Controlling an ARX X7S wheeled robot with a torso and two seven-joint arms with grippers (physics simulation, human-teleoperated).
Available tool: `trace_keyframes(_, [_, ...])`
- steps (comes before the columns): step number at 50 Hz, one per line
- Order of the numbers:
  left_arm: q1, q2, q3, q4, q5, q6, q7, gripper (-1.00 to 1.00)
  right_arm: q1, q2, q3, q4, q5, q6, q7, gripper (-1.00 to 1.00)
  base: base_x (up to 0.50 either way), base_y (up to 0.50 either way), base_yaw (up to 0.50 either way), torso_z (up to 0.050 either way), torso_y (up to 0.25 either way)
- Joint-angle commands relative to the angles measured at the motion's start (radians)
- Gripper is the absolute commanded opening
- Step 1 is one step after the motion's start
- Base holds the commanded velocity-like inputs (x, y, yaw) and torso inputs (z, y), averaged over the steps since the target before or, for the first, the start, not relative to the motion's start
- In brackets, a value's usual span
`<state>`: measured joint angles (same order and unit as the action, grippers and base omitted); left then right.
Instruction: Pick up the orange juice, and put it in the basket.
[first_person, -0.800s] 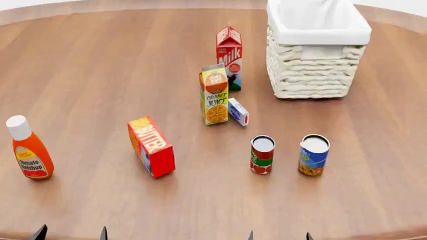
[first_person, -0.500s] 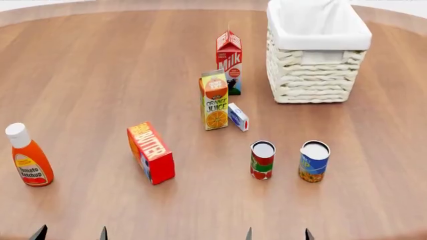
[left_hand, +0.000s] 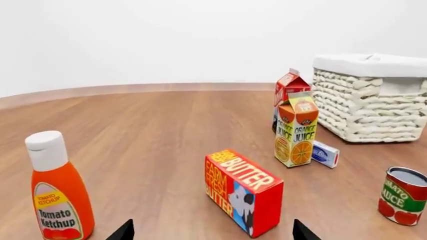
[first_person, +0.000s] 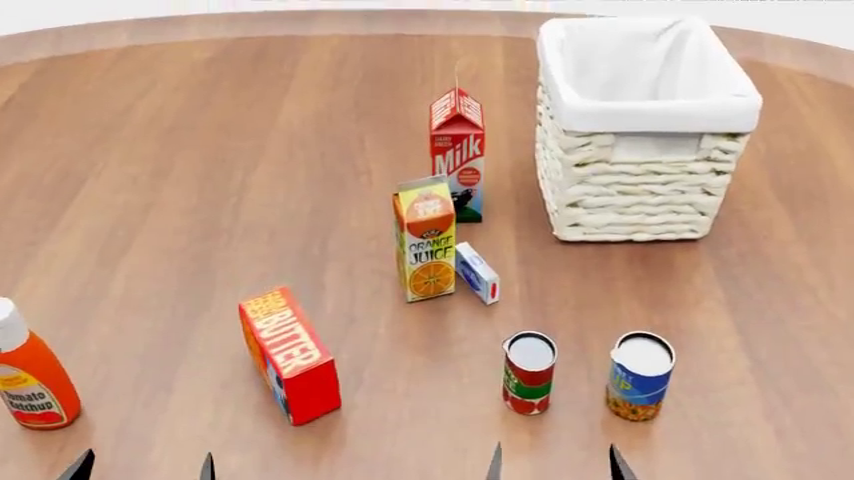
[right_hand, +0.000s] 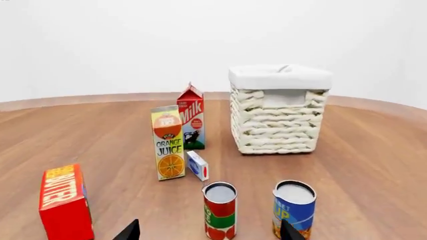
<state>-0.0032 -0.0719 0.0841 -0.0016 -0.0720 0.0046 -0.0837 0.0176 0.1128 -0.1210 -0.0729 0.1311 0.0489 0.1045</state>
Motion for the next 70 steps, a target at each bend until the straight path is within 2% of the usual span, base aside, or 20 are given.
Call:
trace_keyframes(1, [-0.001, -0.014, 0.017, -0.001, -0.014, 0.002, -0.017, 1.00, 0.009, 0.011, -0.015, -0.009, 0.015, 0.009, 0.010, 1.00, 0.25, 0.00, 0.00, 0.000, 0.000])
trace_keyframes(70, [-0.009, -0.071, 0.086, -0.004, -0.072, 0.013, -0.083, 1.00, 0.021, 0.051, -0.075, 0.017, 0.039, -0.029, 0.055, 1.00, 0.30, 0.00, 0.00, 0.000, 0.000])
